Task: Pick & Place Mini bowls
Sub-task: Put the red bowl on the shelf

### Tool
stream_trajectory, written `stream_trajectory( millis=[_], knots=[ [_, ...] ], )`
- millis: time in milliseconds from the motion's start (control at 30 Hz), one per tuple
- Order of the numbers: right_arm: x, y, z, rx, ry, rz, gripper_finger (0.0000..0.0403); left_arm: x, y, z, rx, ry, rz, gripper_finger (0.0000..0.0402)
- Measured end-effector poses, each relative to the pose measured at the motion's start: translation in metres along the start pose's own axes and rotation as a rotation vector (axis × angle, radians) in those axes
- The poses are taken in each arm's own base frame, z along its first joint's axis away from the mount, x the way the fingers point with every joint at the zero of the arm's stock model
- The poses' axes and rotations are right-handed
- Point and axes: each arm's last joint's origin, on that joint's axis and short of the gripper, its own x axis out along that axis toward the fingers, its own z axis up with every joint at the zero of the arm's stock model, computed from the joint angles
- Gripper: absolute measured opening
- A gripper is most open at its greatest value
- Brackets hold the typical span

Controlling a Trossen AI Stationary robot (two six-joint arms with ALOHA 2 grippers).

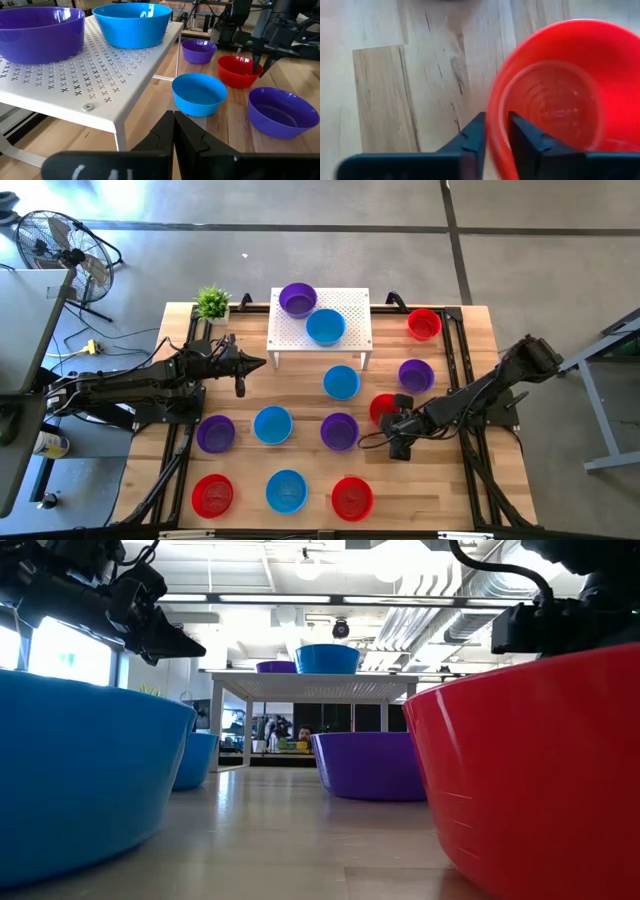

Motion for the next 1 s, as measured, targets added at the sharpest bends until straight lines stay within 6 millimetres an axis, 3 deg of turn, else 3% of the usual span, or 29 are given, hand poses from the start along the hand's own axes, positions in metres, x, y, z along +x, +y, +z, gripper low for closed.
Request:
stream_trajectory(
  millis=[100,367,733,867,1000],
  knots=[
    [-0.001,0.000,0.001,-0.030,0.000,0.005,0.0011,0.000,0.000,0.000,0.000,0.000,0.000,0.0001],
    [-0.014,0.011,0.020,-0.093,-0.063,0.043,0.0003,0.000,0.000,0.000,0.000,0.000,0.000,0.0001],
    [-0.066,0.025,0.067,-0.123,-0.149,0.027,0.0002,0.000,0.000,0.000,0.000,0.000,0.000,0.0001],
    [-0.090,0.010,0.089,-0.108,-0.144,-0.065,0.0001,0.000,0.000,0.000,0.000,0.000,0.000,0.0001],
    [-0.106,-0.021,0.109,-0.063,-0.103,-0.171,0.0001,0.000,0.000,0.000,0.000,0.000,0.000,0.0001]
  ],
)
